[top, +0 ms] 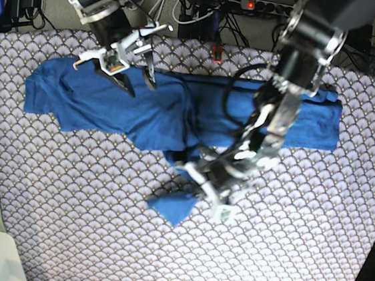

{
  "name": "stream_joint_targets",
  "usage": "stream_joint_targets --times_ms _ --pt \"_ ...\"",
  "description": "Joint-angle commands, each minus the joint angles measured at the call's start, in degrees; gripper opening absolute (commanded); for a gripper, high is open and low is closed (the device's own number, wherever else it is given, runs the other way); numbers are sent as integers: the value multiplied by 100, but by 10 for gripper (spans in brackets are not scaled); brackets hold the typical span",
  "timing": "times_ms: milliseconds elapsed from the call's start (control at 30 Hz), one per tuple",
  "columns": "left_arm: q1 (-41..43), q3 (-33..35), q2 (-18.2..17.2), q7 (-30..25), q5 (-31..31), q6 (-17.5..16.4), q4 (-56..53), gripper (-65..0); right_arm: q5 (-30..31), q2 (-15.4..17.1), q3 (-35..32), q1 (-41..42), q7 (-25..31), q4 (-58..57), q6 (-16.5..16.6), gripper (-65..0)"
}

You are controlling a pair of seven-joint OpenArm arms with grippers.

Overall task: Fold the T-shirt properly
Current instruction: 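Lift the sleeve cuff with the left gripper and fold it onto the shirt, then move the left gripper to the shirt's end and grasp the hem edge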

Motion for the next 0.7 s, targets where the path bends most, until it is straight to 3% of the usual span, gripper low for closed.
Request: stream_joint_targets --times_ms 0,433,667 --pt "-45 -95 -6 -123 -55 -56 310 -647 80 -1 -24 0 170 93 27 -395" --pt "1555 -1554 -630 730 -108 -108 2613 -647 80 8 -85 0 170 84 27 -395" --pt "2540 -2073 -700 782 -108 -117 3492 -647 80 8 -85 106 162 84 27 -394"
